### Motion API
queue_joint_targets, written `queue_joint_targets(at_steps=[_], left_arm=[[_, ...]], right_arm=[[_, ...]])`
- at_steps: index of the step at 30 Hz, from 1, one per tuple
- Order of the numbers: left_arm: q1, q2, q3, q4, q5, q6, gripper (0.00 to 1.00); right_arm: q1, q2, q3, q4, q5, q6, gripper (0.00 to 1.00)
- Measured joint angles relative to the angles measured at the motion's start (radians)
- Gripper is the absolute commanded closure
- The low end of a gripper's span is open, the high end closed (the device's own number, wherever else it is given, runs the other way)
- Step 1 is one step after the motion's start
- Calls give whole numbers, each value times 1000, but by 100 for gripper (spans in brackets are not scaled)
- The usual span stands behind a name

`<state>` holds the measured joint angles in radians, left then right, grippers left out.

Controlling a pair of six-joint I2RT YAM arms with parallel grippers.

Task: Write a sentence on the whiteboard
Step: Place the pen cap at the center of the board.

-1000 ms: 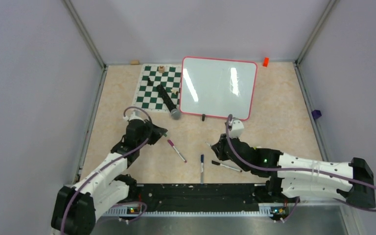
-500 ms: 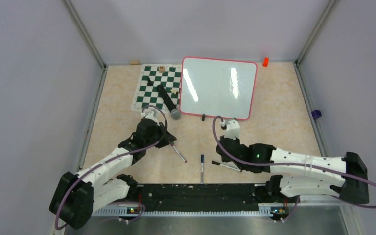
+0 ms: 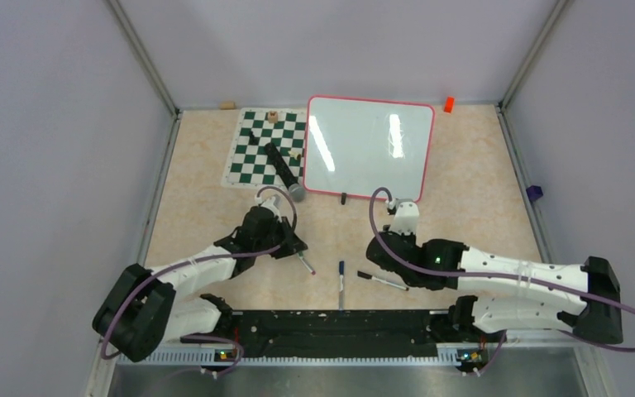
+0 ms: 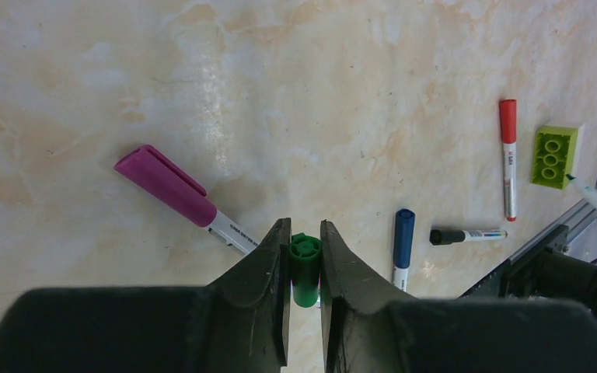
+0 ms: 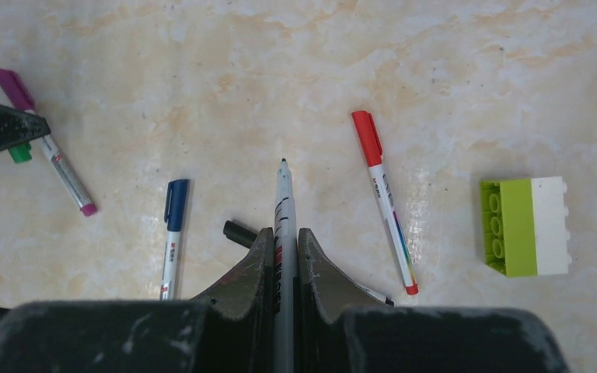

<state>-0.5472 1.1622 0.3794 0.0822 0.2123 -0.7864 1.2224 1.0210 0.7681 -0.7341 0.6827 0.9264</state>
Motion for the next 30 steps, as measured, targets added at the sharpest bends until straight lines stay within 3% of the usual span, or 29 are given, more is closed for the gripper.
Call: queue_joint_targets(at_steps=[6, 13, 23, 25, 30], left_arm=[[-46, 84, 2, 19, 5, 0, 100], [-80, 142, 44, 21, 16, 6, 99], [-98, 155, 85, -3, 26, 43, 27], [-98, 146, 87, -8, 32, 50, 20], [-99, 90, 92, -42, 30, 60, 16]], right_arm=[[0, 52, 51, -94, 62, 97, 100], [0, 51, 51, -108, 103, 55, 100], [0, -61, 59, -105, 105, -58, 100], [-1, -103, 55, -83, 92, -92, 100], [-1, -228, -17, 19, 48, -187, 100]])
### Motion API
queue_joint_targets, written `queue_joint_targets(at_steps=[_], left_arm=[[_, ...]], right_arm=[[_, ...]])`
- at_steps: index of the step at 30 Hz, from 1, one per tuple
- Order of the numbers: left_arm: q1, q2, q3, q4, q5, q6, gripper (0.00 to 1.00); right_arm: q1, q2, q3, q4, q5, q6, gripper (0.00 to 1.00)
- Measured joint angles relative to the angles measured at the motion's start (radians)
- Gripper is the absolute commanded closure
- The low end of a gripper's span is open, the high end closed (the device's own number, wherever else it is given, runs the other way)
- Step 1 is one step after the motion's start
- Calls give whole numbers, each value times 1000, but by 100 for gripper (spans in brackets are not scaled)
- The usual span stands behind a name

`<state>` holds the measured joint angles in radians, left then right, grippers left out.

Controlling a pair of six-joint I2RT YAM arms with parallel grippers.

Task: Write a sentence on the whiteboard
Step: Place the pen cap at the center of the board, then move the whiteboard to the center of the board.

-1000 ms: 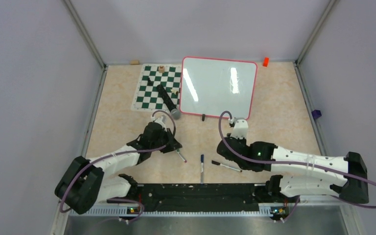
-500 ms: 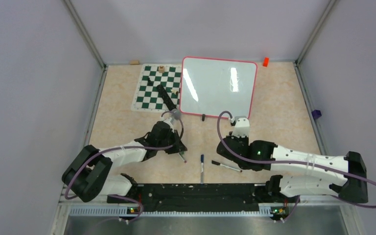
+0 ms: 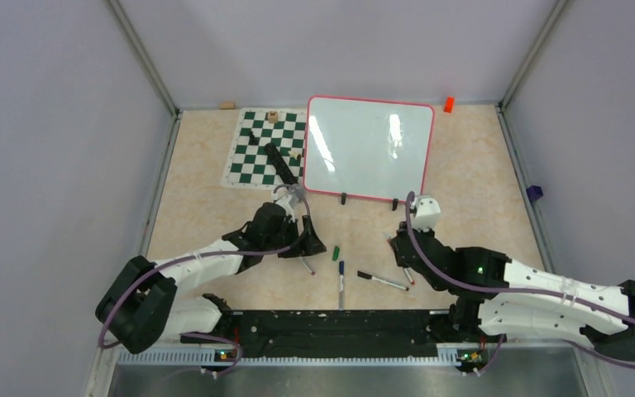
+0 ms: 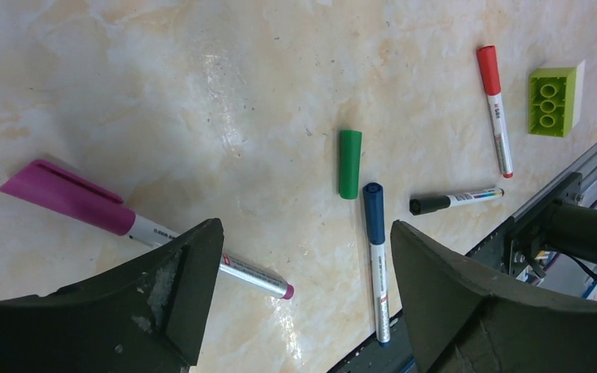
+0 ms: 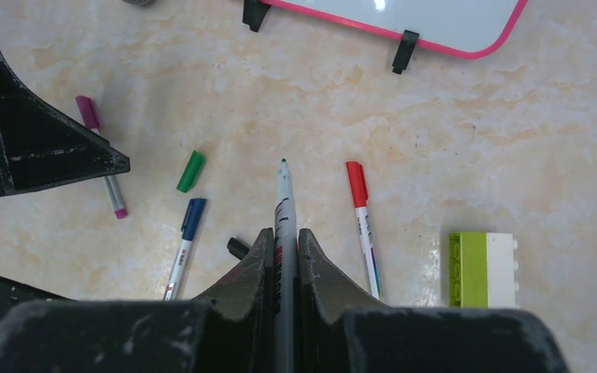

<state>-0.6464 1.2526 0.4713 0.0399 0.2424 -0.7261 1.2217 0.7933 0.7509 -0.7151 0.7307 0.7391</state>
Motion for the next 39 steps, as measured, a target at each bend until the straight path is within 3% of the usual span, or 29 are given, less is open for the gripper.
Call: queue_joint_targets(at_steps=[7, 8, 9, 10, 15, 23, 31, 39], left_arm=[[0, -130, 29, -136, -48, 37, 16], [0, -146, 40, -162, -59, 45, 15], [0, -165, 54, -193, -76, 51, 4], [0, -181, 62, -213, -87, 57, 2], [0, -319, 74, -301, -148, 96, 1], [0, -489, 71, -328, -283, 136, 1], [2, -435, 54, -265, -267, 231, 1], [19, -357, 121, -262, -161, 254, 1]], right_arm=[[-3, -61, -43, 42, 24, -38, 100], [-8, -51, -42, 51, 25, -49, 100], [-13, -34, -39, 55, 27, -60, 100], [-17, -13, -31, 56, 29, -71, 100], [-65, 92, 31, 84, 40, -156, 100], [-415, 92, 136, 123, -240, -285, 100], [-442, 63, 175, 48, -368, -301, 100], [-443, -29, 130, 48, -307, -127, 100]])
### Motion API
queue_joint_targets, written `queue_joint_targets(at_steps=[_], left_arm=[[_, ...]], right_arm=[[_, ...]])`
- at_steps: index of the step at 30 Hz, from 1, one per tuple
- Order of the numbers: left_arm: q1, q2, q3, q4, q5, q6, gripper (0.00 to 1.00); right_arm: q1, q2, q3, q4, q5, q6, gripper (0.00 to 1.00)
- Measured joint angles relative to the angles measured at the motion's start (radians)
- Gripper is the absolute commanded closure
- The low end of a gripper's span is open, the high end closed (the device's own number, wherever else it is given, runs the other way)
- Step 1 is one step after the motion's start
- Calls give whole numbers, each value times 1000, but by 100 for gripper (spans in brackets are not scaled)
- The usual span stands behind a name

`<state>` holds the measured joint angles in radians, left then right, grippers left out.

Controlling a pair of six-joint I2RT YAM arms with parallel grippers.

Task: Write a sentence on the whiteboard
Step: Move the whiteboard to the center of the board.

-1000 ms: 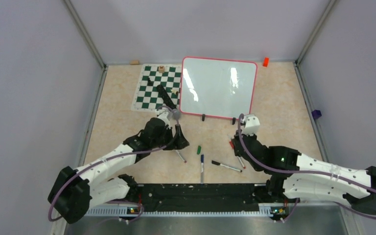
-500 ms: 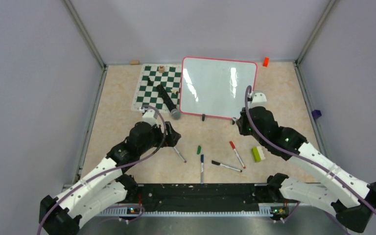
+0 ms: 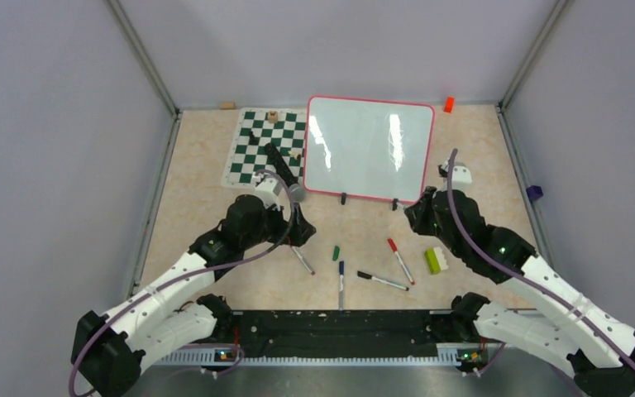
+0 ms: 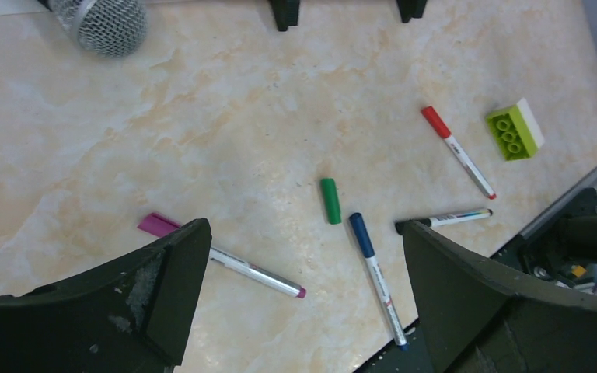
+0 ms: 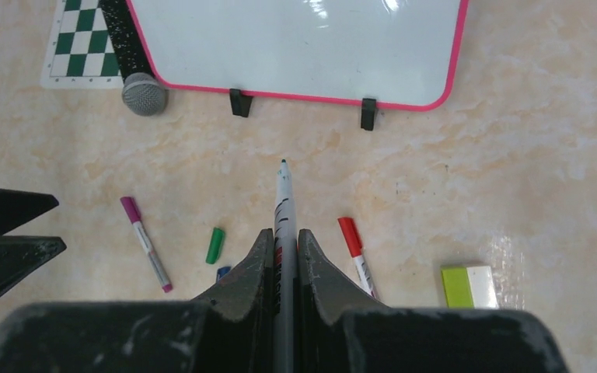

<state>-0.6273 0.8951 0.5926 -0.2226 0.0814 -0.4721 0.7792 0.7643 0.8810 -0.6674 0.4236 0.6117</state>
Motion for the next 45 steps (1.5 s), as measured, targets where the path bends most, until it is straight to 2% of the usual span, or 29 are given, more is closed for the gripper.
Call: queue_joint_targets(at_steps=[4, 9, 14, 20, 27, 35, 45], left_arm=[[0, -6, 0, 25, 72, -23, 1], [0, -45, 5, 17, 143, -25, 1], [0, -46, 72, -78, 209, -21, 1], [0, -55, 100, -95, 212, -21, 1], [4, -28, 93, -80, 209, -32, 1], [10, -36, -42, 84, 208, -98, 1], [11, -36, -127, 262, 128, -114, 1]], right_arm=[[-1, 27, -18, 2, 30, 61, 100], [-2, 153, -16, 30, 33, 89, 100], [-2, 267, -15, 74, -26, 108, 100], [-2, 323, 31, 84, -89, 126, 100], [-2, 280, 56, 92, -61, 125, 100], [-2, 204, 56, 95, -1, 126, 100], [-2, 125, 82, 83, 27, 128, 100]])
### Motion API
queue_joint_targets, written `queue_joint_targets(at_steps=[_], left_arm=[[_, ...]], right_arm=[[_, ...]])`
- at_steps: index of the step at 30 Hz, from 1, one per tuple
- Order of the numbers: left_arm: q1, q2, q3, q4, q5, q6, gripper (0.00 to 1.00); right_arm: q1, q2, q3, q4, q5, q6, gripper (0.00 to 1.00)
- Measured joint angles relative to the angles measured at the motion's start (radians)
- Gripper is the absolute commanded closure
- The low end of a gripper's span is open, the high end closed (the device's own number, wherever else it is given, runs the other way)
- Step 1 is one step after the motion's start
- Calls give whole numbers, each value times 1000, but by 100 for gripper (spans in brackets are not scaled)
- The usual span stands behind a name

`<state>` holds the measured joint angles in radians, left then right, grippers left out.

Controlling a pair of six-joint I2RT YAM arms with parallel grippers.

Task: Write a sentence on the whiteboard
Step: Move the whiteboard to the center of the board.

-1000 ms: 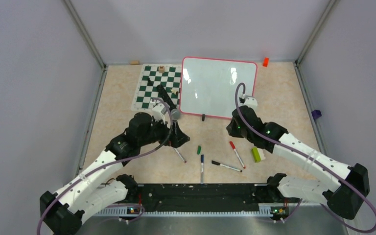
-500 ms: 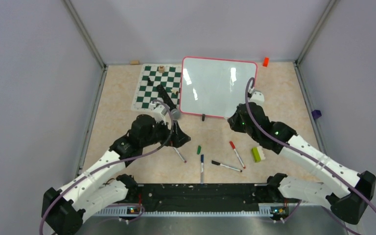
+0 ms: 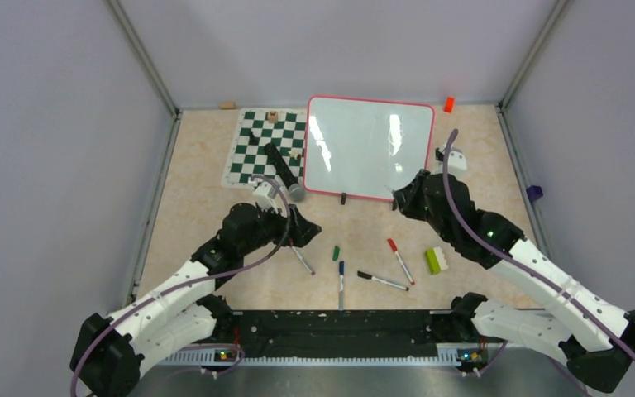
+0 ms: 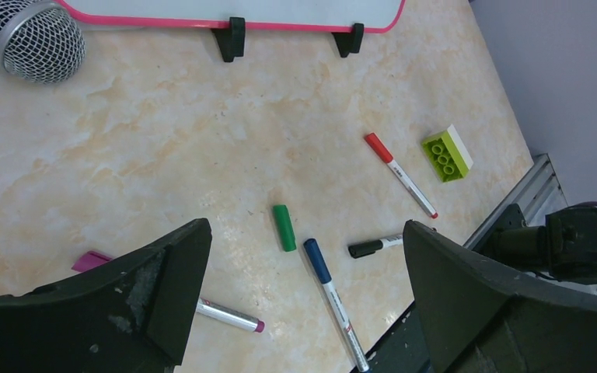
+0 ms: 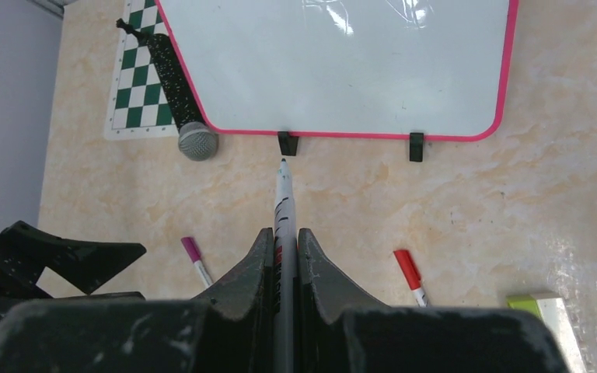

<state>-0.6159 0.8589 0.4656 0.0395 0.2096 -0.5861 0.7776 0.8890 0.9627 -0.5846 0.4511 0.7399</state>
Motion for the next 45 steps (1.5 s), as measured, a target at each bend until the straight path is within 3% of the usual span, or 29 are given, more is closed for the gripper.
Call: queue_joint_targets(at_steps=[9, 16, 26, 35, 38, 45], left_arm=[[0, -8, -35, 74, -36, -6, 2], [23, 57, -41, 99, -33, 16, 3], [234, 202, -41, 290, 109, -35, 3], [339, 340, 63, 356, 228, -13, 1], [341, 388, 130, 350, 250, 21, 7], [350, 480, 204, 361, 320, 59, 1]], right_arm=[[0, 29, 8, 46, 32, 28, 100], [0, 44, -105, 230, 44, -39, 100], [0, -131, -380, 470, 45, -109, 100], [0, -138, -376, 439, 109, -156, 100], [0, -131, -344, 392, 108, -179, 100], [0, -168, -319, 310, 103, -198, 100]])
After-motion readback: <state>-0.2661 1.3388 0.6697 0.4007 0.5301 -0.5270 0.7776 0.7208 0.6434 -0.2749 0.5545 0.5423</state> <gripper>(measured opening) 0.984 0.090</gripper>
